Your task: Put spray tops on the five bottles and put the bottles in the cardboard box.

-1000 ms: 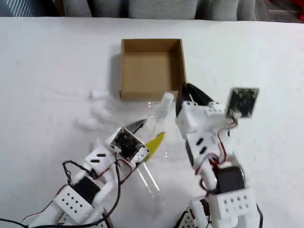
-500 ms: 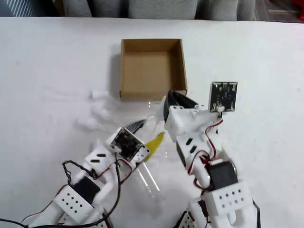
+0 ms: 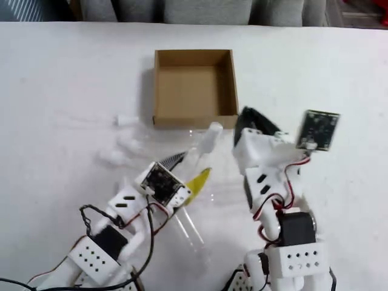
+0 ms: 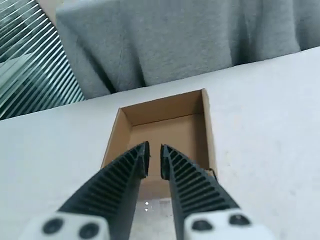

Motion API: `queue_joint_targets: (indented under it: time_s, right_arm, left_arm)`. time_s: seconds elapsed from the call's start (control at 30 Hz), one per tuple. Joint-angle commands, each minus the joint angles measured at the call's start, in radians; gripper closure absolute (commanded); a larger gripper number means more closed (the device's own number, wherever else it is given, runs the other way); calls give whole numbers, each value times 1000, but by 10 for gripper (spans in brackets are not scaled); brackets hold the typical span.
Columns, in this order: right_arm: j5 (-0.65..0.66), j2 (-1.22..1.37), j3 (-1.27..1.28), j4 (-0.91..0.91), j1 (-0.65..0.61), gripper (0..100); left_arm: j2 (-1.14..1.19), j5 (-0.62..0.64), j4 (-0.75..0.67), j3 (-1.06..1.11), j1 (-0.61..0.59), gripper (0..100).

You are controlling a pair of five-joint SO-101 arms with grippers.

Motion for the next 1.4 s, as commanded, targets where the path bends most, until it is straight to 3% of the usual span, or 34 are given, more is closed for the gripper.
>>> queue_joint_targets:
  time_s: [0.0,0.2,0.43,0.7,1.13,1.37]
  right_arm:
    - [-2,-15,18,-24,77,984]
    - [-2,-13,163,-162,22,984]
    - [-2,-13,356,-450,-54,984]
    - [-2,-22,408,-478,-87,984]
    - [0,-24,456,-484,-274,984]
    - [0,-24,465,-486,-317,984]
  left_arm:
    - [-25,-2,-109,-12,-48,962]
    - [-25,21,-201,-17,-76,962]
    - [-21,270,-199,-186,-199,962]
    - [-2,310,-206,-310,-197,962]
    - [819,310,-546,-657,-208,962]
    - [894,310,-568,-677,-197,962]
